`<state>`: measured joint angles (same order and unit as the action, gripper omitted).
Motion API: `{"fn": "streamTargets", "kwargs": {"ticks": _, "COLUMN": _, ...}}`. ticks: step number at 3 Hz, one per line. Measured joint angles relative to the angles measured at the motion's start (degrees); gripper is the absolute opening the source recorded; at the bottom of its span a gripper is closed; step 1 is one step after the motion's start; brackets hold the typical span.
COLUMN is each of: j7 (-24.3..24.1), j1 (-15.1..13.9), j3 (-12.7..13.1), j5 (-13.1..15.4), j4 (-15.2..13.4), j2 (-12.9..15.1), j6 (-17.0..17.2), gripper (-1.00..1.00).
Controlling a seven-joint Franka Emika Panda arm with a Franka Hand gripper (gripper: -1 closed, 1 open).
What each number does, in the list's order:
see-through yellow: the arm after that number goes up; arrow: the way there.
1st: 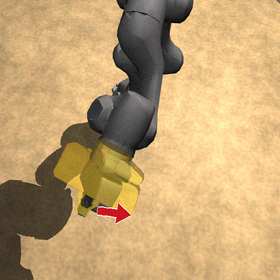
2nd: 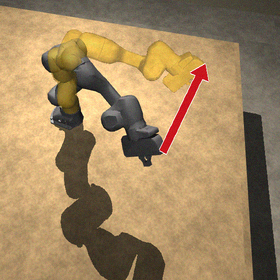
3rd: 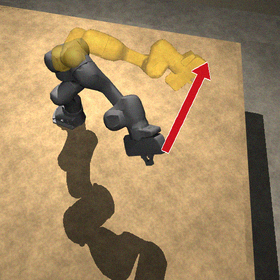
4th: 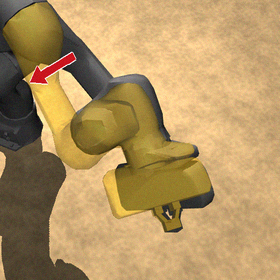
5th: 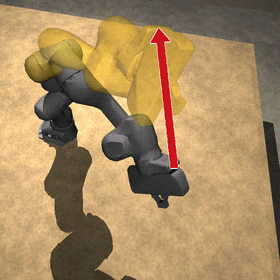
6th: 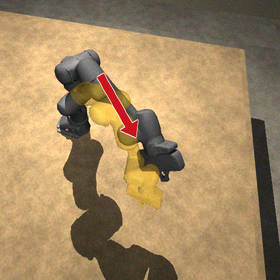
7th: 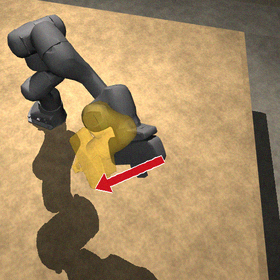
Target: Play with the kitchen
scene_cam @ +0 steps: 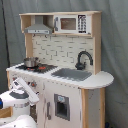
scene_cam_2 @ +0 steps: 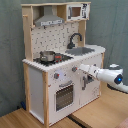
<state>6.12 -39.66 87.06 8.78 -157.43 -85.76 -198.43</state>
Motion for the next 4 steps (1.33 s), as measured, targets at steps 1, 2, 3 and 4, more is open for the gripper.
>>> {"fn": "streamTargets", "kwargs": {"ticks": 1, "j7": 0.0, "j1": -4.0, "j3": 0.0, "j5": -1.7, "j4": 4.0, "j2": 0.0, "j6": 0.0, "gripper": 1.0}}
{"fn": "streamTargets", "kwargs": {"ticks": 2, "j7": 0.1, "j1": -8.1, "j3": 1.4, "j5": -1.9, "j4": 7.8, "j2": 0.0, "j6": 0.0, "gripper": 1.0}}
{"fn": "streamTargets", "kwargs": {"ticks": 3, "j7": 0.7, "j1": -8.5, "j3": 1.4, "j5": -1.9, "j4": 8.4, "j2": 0.0, "j6": 0.0, "gripper": 1.0}}
{"fn": "streamTargets", "kwargs": {"ticks": 4, "j7": 0.8, "j1": -8.5, "j3": 1.4, "j5": -1.9, "j4": 8.4, "j2": 0.0, "j6": 0.0, "gripper": -1.0}}
